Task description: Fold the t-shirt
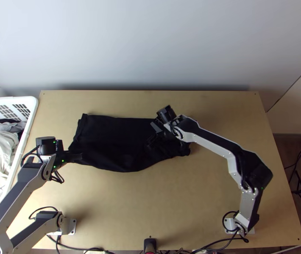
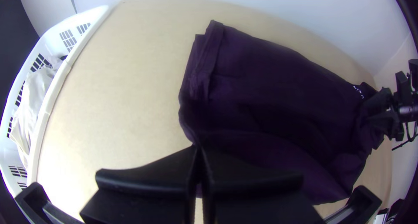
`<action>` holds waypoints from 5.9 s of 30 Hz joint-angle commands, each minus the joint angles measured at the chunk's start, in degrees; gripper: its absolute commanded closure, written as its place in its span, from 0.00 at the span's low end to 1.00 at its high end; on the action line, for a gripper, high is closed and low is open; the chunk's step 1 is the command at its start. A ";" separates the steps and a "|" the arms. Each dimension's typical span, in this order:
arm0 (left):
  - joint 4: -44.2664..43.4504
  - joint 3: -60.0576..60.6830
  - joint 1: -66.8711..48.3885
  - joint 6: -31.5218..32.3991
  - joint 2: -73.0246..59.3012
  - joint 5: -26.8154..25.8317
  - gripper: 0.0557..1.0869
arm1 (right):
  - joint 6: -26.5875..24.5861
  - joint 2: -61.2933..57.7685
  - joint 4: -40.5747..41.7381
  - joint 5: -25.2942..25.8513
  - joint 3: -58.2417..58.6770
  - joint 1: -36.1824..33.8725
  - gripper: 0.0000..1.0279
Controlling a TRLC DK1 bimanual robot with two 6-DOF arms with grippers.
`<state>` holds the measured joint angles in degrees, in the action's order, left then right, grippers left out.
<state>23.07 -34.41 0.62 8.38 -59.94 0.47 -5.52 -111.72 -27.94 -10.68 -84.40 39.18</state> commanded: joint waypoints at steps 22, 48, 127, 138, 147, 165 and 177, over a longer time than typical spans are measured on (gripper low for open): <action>-2.50 3.65 -0.18 1.20 1.14 -0.38 0.96 | -3.89 21.02 -7.12 1.01 19.10 12.24 0.19; -7.95 9.28 -0.10 1.29 0.97 -2.23 0.96 | -13.90 10.12 4.74 12.70 18.92 11.18 0.30; 24.39 -0.48 0.43 -9.00 31.55 -3.55 0.97 | -8.46 60.04 -36.66 6.28 25.51 1.95 0.97; 27.38 -1.71 0.43 -11.90 32.96 -3.55 0.97 | -7.93 62.42 -43.69 3.38 25.43 3.18 0.97; 19.29 -3.03 0.52 -13.30 25.05 -3.55 0.97 | -10.21 57.76 -36.66 3.56 23.49 -0.16 0.97; -1.89 -14.89 4.39 -12.07 -1.84 -3.63 0.97 | -14.87 42.82 -12.22 3.47 21.82 -13.25 0.97; -8.48 -21.22 3.95 -11.37 -17.66 -3.63 0.97 | -18.04 26.38 -6.33 2.85 14.88 -19.23 0.97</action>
<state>17.98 -52.66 4.95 -3.05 -69.49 -3.22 -21.76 -76.66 -36.71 -7.40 -65.91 22.92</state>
